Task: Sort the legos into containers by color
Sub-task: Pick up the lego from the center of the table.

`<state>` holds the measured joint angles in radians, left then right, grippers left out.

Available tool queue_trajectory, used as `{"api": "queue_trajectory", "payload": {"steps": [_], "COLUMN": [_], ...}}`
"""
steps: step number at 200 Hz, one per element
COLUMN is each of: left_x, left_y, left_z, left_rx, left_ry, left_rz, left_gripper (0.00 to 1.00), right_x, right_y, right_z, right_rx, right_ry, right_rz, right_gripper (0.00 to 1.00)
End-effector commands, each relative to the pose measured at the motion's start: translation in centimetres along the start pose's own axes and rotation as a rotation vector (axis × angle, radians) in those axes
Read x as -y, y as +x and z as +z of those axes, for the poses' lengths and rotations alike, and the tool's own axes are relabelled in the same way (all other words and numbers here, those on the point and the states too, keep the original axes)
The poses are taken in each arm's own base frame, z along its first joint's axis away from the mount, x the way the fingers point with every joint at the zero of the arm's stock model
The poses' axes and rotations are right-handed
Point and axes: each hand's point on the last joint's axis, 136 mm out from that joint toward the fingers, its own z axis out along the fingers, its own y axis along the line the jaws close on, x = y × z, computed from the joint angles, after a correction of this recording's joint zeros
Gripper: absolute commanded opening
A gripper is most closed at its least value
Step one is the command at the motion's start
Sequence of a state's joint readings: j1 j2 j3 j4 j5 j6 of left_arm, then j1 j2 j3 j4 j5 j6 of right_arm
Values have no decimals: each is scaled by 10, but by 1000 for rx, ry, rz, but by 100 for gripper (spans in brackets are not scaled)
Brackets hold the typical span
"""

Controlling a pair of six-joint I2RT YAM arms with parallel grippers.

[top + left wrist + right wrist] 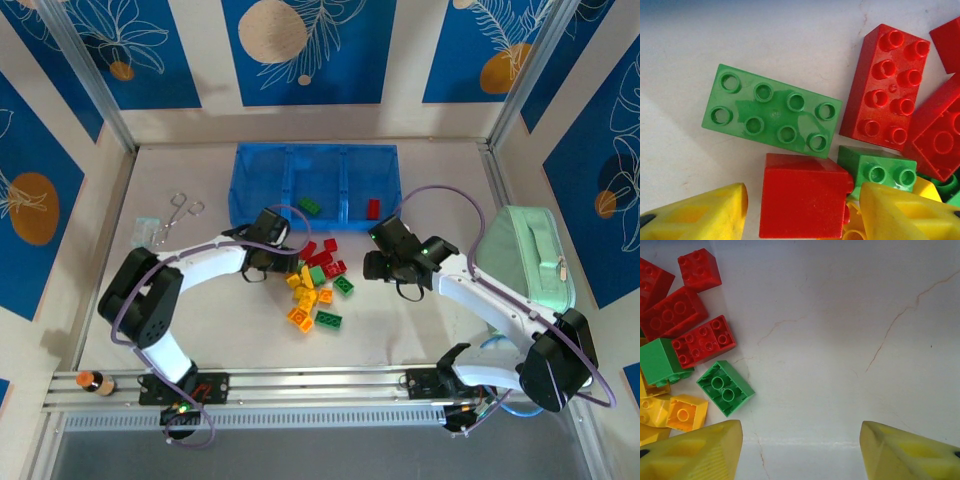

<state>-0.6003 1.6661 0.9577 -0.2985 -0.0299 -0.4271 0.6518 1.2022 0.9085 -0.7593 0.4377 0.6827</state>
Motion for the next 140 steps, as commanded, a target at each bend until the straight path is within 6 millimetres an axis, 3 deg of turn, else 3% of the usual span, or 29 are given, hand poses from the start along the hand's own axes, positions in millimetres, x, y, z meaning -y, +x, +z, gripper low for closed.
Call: {"api": "queue_trajectory", "payload": {"steps": [1,73,107,140], "left_x": [-3,-15,-14,-21], "left_y": [-2,12,11,19], "left_z": [2,8,1,-7], "left_rx": [-2,-26,-16,-15], "left_ry": [-10,-39,-38,-56], "left_rz": [10,0,0,1], "left_gripper": [58,55,50,52], "right_x": [1,3,4,6], "right_y": [5,9,10,11], "right_z": [-1,-1,-3,-5], "right_rx": [-5,-5,-3,3], "right_ry": [-16,-20,-23,-22], "right_rz": [26,38,48,53], "right_gripper": [64,64,64,64]}}
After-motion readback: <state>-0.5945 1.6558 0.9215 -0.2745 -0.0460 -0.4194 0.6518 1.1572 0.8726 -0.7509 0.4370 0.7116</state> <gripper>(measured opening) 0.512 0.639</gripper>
